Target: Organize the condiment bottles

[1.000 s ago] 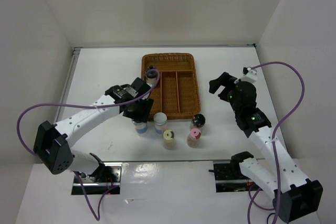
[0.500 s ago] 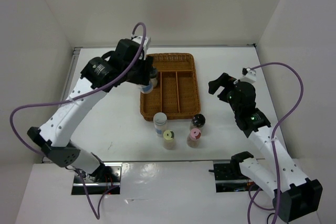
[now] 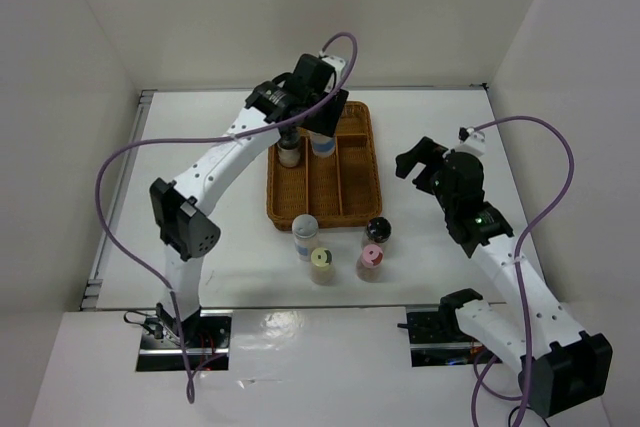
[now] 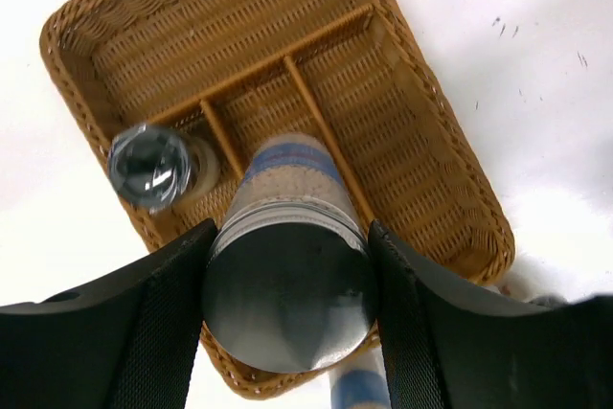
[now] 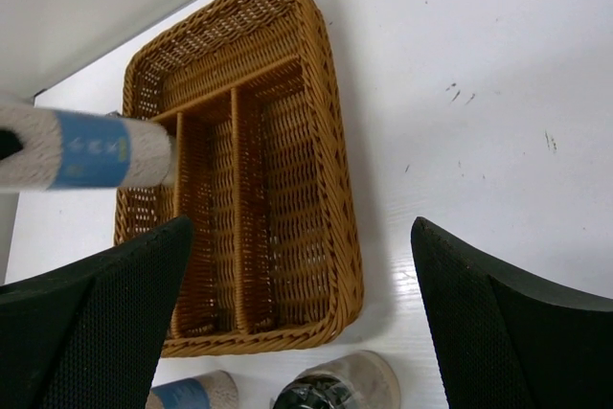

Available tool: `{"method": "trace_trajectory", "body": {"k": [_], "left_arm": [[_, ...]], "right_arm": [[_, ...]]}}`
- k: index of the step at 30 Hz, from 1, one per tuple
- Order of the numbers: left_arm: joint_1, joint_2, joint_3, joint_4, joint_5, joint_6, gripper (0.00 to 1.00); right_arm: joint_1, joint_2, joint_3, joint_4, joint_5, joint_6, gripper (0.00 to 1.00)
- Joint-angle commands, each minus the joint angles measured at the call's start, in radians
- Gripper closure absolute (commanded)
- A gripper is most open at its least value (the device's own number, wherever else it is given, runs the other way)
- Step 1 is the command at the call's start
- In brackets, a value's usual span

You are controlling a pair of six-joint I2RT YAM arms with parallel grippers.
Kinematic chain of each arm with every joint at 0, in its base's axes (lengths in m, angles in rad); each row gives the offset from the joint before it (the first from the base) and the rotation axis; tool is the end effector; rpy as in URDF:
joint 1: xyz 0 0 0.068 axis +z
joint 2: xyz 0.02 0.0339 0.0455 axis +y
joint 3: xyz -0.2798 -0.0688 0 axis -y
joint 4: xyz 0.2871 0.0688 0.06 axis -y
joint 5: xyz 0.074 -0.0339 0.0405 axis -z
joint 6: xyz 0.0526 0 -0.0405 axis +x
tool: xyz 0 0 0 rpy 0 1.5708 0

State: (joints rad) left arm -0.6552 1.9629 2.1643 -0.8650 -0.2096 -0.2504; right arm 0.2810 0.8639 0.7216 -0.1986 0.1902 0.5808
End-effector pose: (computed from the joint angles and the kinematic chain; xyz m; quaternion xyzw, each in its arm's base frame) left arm 0.3992 -0.2930 0.4110 0.1348 0.8849 -0.1061 0.4330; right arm 0.2424 0.0596 0.3029 0.1756 0.7958 0.1694 0.5542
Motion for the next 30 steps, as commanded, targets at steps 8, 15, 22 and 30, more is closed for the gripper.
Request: {"method": "trace_trajectory", "body": {"k": [8,15,22,30], "left_arm": [[0.026,0.470,0.775,-0.152,-0.016,0.062,0.52],[0.057,0.516,0.799,-0.226,-0.007,0.033,0.52],[0.057,0.507,0.760,-0.247,-0.030,0.033,0.52],[0.057,0.559,0.769,-0.258,0.003,0.033,0.52]], "right_arm": [[-0.006,0.026,0.116,0.034,0.015,-0.036,0.01],[-0.016,0.026,0.116,0.025,0.015,-0.056,0.01],[-0.016,0.044,0.116,0.034,0.006,-0.056,0.01],[-0.016,0.035,0.107,0.034,0.006,-0.056,0.01]]}}
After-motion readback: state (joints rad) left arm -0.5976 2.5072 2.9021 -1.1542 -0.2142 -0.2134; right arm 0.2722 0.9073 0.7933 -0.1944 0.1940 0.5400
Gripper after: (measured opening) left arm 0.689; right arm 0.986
